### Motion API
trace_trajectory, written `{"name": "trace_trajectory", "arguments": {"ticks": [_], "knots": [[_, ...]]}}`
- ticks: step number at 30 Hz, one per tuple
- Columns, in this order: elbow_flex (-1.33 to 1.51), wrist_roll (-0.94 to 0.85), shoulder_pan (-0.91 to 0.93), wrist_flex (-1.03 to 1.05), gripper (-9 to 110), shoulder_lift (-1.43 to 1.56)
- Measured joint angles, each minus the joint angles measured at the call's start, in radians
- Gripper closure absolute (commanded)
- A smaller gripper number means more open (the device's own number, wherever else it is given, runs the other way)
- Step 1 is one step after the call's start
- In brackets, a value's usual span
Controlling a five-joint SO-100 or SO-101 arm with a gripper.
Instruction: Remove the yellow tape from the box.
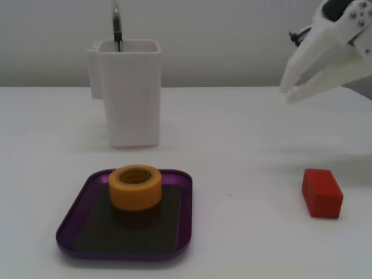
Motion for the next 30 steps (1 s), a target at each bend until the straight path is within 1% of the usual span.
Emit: {"name": "trace_trajectory", "arguments": {"ticks": [4, 8, 11, 18, 20, 24, 30], "knots": [[-0.196, -0.060, -0.006, 0.058, 96, -0.287], [-0.402, -0.067, -0.009, 0.114, 89, -0.545], [-0.538, -0.069, -0.014, 0.127, 85, -0.710], [-0.824, -0.069, -0.206, 0.161, 85, -1.034], [-0.911, -0.044, -0.238, 0.166, 85, -1.135], [-1.112, -0.006, -0.252, 0.167, 85, -1.359], [-1.376, -0.005, -0.265, 0.196, 85, -1.646]]}}
